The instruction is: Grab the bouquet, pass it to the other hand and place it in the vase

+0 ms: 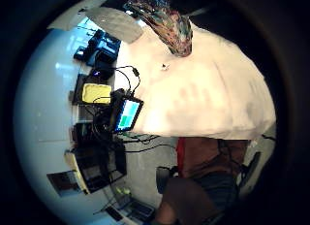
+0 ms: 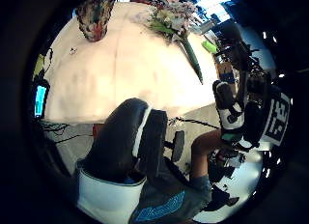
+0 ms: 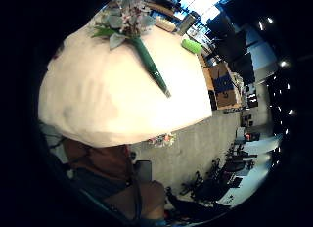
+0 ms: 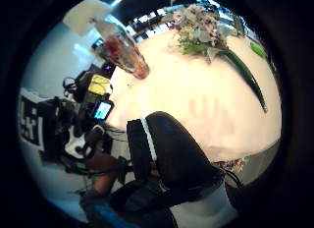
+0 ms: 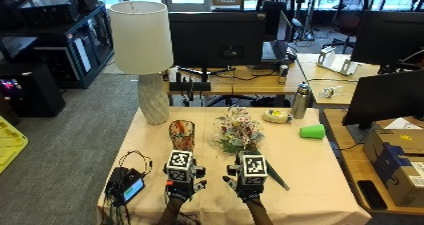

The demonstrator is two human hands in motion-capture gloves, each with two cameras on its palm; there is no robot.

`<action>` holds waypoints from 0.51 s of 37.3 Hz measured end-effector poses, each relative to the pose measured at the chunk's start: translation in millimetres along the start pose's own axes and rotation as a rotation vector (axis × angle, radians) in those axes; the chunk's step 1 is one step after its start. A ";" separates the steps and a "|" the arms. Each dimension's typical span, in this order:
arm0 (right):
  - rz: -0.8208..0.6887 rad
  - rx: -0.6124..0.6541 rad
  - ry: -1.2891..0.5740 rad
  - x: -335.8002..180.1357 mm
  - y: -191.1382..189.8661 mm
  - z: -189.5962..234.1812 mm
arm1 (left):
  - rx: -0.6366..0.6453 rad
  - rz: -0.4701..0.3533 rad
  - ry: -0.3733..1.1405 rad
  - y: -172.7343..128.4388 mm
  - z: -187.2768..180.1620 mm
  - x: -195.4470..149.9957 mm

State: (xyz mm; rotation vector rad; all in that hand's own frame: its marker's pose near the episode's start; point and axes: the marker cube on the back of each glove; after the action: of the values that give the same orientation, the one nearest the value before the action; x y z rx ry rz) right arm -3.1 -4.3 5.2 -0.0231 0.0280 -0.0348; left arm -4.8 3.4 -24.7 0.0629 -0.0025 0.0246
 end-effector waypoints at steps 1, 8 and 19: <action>0.000 -0.005 0.005 2.9 -0.7 -0.7 | -0.042 -0.002 0.017 5.9 2.1 1.8; 0.030 -0.059 0.029 46.3 -12.9 -7.8 | -0.048 -0.008 0.044 11.5 2.4 -3.3; 0.178 -0.061 0.026 132.3 -51.2 22.7 | -0.013 -0.015 0.079 4.5 13.0 -11.1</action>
State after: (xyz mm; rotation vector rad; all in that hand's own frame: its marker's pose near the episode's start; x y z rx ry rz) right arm 128.0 -59.7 25.5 -0.0808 0.0573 0.1438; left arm -16.0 6.8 -11.5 0.0494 0.0771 0.0118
